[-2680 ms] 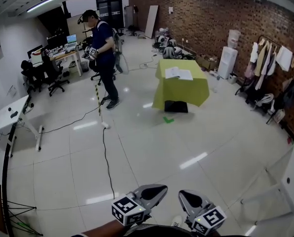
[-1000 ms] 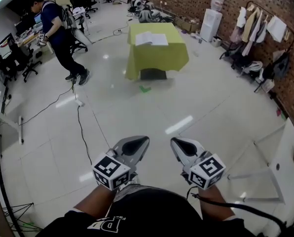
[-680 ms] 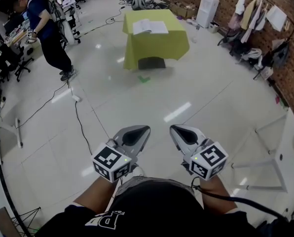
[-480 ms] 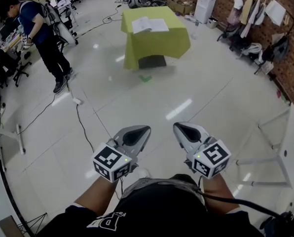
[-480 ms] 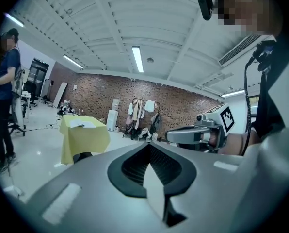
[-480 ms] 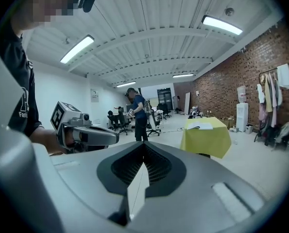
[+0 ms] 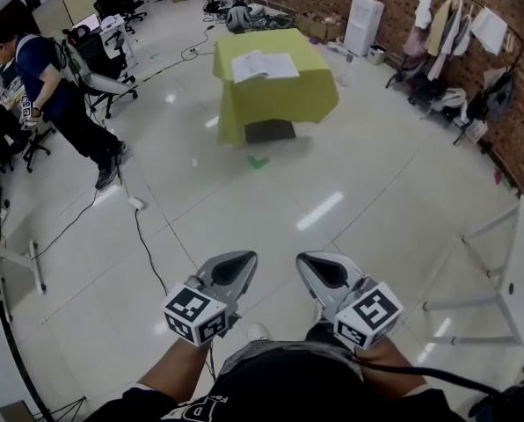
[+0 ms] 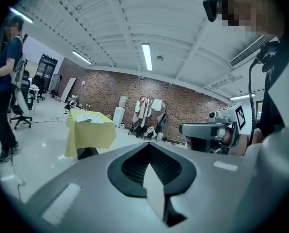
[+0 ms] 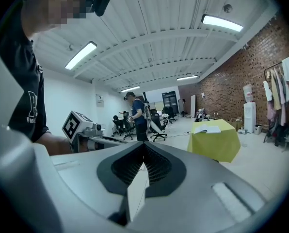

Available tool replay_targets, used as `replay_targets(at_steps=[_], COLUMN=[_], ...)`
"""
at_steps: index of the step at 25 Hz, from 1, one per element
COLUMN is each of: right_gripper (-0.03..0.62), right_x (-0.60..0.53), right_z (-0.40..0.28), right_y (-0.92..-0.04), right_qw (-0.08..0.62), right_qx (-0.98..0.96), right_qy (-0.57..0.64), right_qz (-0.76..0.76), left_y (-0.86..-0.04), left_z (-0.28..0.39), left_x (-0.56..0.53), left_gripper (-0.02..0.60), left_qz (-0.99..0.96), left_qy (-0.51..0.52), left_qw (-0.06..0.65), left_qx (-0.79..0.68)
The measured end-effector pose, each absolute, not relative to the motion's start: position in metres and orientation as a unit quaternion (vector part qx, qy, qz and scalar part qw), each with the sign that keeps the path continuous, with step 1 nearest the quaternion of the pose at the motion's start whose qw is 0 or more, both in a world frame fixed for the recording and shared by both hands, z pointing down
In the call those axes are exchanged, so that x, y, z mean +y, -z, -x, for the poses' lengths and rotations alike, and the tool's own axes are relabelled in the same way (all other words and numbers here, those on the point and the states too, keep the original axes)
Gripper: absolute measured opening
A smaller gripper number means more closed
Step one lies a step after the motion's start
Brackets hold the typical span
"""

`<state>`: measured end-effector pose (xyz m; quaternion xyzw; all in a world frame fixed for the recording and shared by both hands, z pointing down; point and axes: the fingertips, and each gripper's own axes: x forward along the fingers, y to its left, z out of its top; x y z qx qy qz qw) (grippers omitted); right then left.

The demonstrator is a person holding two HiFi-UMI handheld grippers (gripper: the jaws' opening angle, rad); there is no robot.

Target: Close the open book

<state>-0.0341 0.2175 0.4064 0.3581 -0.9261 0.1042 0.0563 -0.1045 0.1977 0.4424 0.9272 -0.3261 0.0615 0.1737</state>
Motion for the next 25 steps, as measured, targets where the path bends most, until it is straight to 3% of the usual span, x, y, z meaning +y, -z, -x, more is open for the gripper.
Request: replay_targets(at_steps=[10,25], right_gripper=[0.006,0.006], right_x=[0.156,0.094], right_z=[-0.061,-0.209], right_y=[-0.392,-0.406], right_qw=[0.014,0.004], right_qx=[-0.941,-0.946], right_qy=[-0.101,-0.125], right_qz=[-0.322,-0.298], left_y=[-0.426,-0.421], left_z=[0.012,-0.117], left_x=[0.141,0.099], left_gripper=[0.007,0.007], left_qz=[-0.911,-0.887], left_qy=[-0.072,-0.063], left_qw=[0.18,0.194], left_qx=[-0.365,-0.414])
